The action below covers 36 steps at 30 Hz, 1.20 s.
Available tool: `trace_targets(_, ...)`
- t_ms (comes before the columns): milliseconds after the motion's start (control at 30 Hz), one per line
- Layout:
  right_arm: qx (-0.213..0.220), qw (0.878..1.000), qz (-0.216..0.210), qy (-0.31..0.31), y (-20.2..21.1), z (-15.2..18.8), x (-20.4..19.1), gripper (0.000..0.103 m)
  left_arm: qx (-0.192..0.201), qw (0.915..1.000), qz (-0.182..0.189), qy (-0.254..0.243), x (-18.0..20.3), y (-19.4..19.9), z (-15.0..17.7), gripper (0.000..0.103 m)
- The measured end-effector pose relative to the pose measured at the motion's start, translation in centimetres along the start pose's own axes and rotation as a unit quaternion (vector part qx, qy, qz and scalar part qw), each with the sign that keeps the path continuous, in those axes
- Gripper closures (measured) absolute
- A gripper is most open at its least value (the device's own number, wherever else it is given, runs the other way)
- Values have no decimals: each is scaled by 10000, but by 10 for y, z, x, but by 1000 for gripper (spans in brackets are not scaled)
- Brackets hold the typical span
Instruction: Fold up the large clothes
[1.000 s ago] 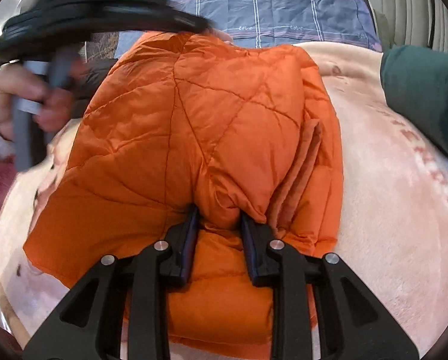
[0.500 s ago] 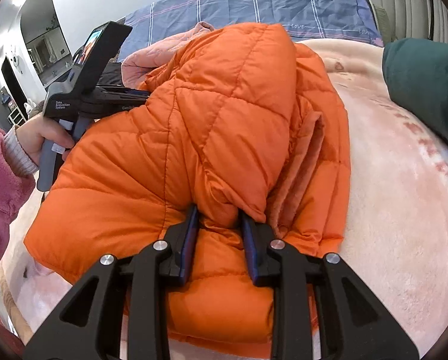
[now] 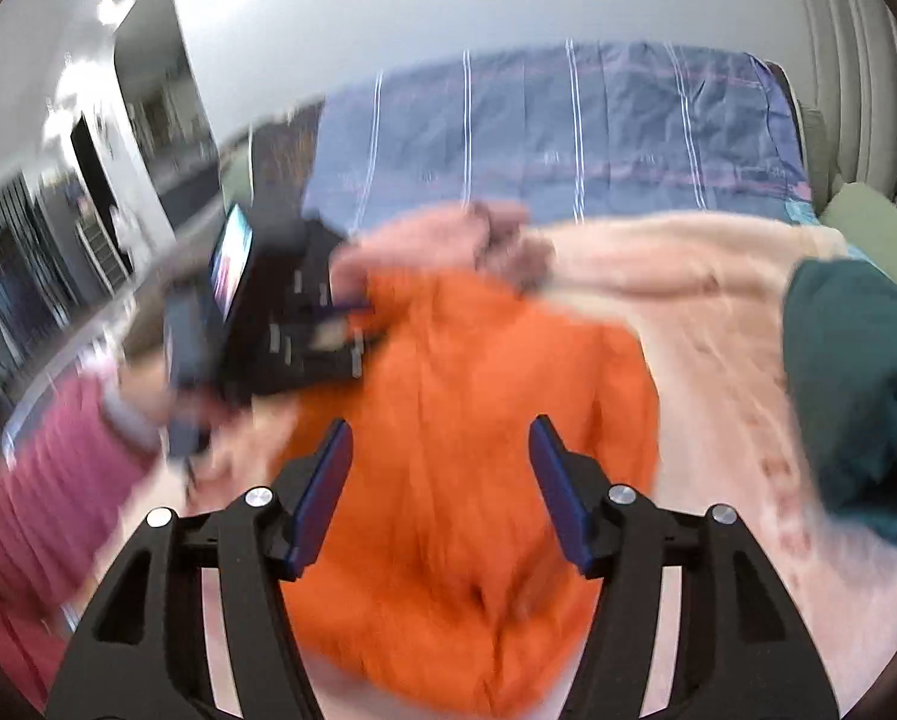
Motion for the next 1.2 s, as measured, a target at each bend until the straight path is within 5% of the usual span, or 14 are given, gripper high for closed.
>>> trace_targets(133, -270, 9973, 670, -104, -64, -16, 35, 65, 100, 9996, 252, 83, 7, 9, -2, 58)
trace_targets(200, -845, 9904, 969, -512, -109, 10, 66, 71, -74, 9998, 190, -26, 14, -4, 9, 56)
trace_targets(267, -904, 9900, 933, -545, -129, 32, 80, 71, -200, 9993, 303, 95, 15, -24, 24, 56)
trace_targets(567, -837, 9898, 1085, -392, -139, 42, 81, 71, -39, 10000, -78, -29, 31, -25, 32, 57)
trace_targets(733, -761, 9898, 1173, -283, -134, 45, 77, 71, 402, 9963, 628, 425, 25, 53, 47, 40)
trace_targets(833, -740, 9902, 1150, -299, -133, 46, 78, 71, 666, 9949, 753, 79, 42, 106, 81, 32)
trace_targets(967, -688, 9907, 1134, -305, -132, 46, 78, 71, 558, 9929, 1024, -237, 74, 143, 133, 27)
trace_targets(1200, -614, 9909, 1161, -276, -132, 47, 76, 71, 208, 9984, 225, -475, 115, 108, 148, 27)
Point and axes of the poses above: each gripper's, at about its wrist camera, not at the fingertips, and y roughly against the way its jaws point, x to its right, z to its underside, the point moved 3 cm from there along -y, roughly the way its jaws point, and after that the axes turned 5 degrees about -z, right-handed, at the moved point
